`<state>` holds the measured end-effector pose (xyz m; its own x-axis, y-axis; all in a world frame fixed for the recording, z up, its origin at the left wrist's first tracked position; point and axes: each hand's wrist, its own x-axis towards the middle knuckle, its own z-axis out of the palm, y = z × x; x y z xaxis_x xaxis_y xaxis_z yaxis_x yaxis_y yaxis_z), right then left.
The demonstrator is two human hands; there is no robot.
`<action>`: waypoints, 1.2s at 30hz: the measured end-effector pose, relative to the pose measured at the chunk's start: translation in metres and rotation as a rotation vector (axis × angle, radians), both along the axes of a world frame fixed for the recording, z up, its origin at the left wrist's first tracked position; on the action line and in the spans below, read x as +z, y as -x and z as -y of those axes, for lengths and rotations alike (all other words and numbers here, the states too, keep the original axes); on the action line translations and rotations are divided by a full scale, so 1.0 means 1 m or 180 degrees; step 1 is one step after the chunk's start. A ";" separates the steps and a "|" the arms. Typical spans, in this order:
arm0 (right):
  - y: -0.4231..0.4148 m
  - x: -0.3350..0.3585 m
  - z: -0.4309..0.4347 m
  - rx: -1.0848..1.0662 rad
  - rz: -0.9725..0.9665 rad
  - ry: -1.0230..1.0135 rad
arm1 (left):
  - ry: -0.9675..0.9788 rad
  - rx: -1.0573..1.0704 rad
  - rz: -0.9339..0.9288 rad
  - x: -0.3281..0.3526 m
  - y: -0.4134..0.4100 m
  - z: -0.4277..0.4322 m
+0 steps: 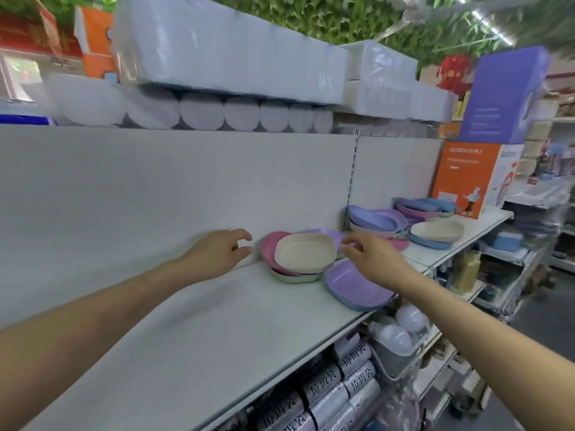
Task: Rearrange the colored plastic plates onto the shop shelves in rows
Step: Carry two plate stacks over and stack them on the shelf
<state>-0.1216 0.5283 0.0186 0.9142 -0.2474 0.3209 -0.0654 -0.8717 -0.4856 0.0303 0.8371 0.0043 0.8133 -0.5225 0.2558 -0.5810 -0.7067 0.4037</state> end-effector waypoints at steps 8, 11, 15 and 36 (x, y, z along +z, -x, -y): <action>-0.051 -0.008 -0.007 0.0162 -0.0379 -0.0156 | 0.0543 -0.0149 -0.0645 -0.008 -0.022 0.039; -0.066 -0.006 -0.003 0.0147 -0.0583 -0.0378 | 0.0836 -0.0177 -0.1162 -0.011 -0.021 0.050; -0.081 -0.010 0.004 0.0148 -0.0718 -0.0332 | 0.0883 -0.0069 -0.1332 -0.011 -0.020 0.067; -0.050 0.006 0.014 0.1411 0.0073 -0.1489 | 0.1153 0.1362 -0.0508 0.021 0.041 -0.006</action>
<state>-0.0720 0.5141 0.0247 0.9560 0.0338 0.2913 0.2672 -0.5094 -0.8180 -0.0106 0.8434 0.0250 0.9760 -0.0410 0.2139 -0.1863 -0.6658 0.7225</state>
